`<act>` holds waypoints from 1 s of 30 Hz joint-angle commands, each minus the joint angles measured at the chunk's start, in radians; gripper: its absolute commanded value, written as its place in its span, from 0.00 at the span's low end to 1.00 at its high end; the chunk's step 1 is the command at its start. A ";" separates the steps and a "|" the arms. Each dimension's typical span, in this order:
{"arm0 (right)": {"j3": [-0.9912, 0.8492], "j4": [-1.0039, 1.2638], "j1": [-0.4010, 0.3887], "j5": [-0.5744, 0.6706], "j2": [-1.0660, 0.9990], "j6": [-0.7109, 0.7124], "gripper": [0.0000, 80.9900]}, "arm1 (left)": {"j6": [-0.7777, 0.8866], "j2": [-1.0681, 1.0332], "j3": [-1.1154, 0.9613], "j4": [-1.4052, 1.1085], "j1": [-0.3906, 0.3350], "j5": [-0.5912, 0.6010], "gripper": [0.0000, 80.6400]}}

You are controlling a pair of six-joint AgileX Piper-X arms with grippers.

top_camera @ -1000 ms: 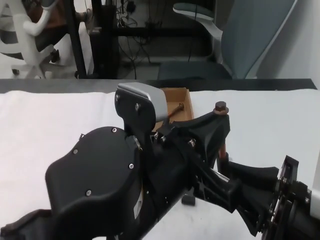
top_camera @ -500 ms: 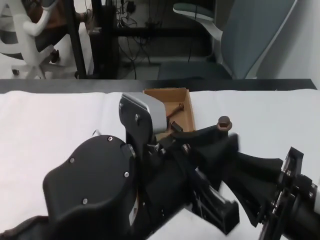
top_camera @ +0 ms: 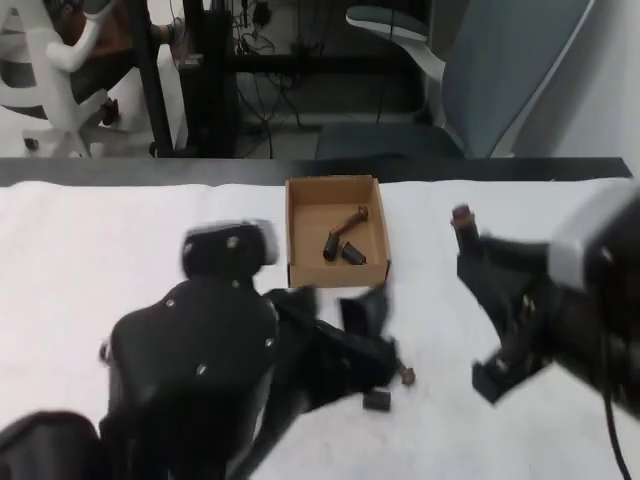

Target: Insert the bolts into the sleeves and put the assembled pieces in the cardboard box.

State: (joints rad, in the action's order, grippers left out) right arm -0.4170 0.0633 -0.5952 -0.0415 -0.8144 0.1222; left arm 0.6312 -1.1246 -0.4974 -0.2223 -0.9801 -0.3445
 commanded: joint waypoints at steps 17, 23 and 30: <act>-0.670 -0.266 0.122 0.212 -0.765 0.130 0.00 | 0.521 -0.491 -0.258 0.400 0.295 0.210 0.78; -0.820 -0.280 0.149 0.203 -0.911 0.133 0.00 | 0.512 -0.598 -0.349 0.451 0.301 0.233 0.78; -0.926 -0.287 0.189 0.159 -1.044 0.079 0.00 | 0.529 -0.683 -0.404 0.444 0.320 0.251 0.60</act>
State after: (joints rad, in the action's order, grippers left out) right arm -1.3085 -0.2253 -0.4188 0.1244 -1.8238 0.2243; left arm 1.1529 -1.7666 -0.8836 0.2127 -0.6694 -0.1082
